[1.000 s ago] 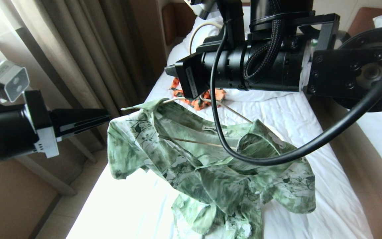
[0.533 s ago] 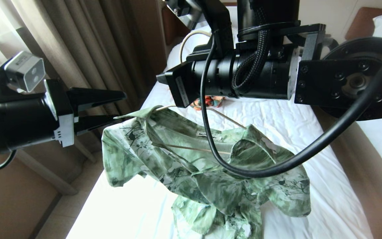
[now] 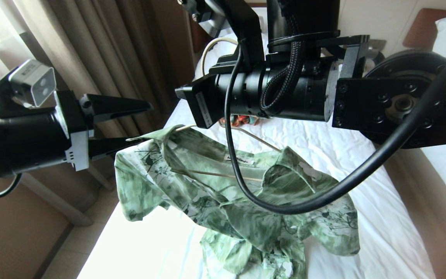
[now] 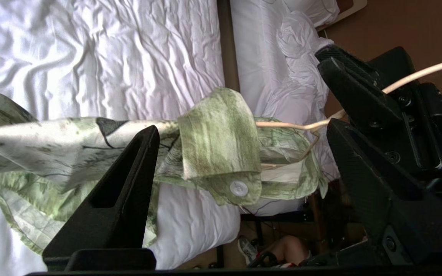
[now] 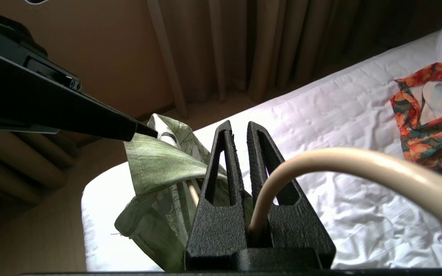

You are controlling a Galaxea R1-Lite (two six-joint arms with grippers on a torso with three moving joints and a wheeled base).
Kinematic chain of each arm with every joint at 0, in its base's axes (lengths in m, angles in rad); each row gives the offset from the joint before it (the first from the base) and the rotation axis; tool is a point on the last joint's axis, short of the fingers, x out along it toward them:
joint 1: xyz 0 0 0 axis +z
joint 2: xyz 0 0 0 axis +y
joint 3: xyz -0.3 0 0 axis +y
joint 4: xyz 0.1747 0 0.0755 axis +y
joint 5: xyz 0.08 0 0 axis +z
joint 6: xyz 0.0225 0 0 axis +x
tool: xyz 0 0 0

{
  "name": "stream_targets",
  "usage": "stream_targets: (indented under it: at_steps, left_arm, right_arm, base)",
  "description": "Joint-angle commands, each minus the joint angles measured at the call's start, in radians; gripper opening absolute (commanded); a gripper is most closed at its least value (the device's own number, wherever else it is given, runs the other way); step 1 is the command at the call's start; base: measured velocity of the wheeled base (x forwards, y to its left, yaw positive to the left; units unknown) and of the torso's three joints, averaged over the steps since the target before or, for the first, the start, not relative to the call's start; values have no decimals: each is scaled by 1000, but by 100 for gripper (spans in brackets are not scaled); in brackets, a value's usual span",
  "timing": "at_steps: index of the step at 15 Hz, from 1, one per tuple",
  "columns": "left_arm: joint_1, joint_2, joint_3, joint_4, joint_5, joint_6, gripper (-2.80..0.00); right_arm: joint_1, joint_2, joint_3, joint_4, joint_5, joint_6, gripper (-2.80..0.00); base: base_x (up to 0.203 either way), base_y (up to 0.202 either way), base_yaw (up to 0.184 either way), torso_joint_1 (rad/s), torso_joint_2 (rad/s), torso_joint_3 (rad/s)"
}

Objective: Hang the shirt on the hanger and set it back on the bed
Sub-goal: Take the clothes hanger out of the clothes

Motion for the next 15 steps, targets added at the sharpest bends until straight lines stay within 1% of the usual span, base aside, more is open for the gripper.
stream_targets:
  at_steps: [1, 3, 5, 8, 13, 15]
  left_arm:
    - [-19, -24, 3, 2, -4, -24, 0]
    - [-41, -37, 14, 2, -5, -47, 0]
    - [-41, -28, 11, -4, -5, -49, 0]
    - [-44, -2, 2, -8, -9, -80, 0]
    - [-41, 36, 5, -8, -6, -77, 0]
    - [-41, 39, 4, -42, -6, -79, 0]
  right_arm:
    - [1, 9, 0, -5, 0, -1, -280]
    - [1, 14, 0, -19, 0, -1, -280]
    - [3, 21, -3, -20, 0, -3, -280]
    - [8, 26, -7, -40, 0, -3, -280]
    - [12, 24, -6, -41, -6, -3, -280]
    - [13, 28, -5, -42, -6, -3, -280]
  base:
    - [0, 0, 0, 0, 0, 0]
    - [0, 0, 0, 0, 0, 0]
    - [0, 0, 0, 0, 0, 0]
    - [0, 0, 0, 0, 0, 0]
    - [0, 0, 0, 0, 0, 0]
    - [0, 0, 0, 0, 0, 0]
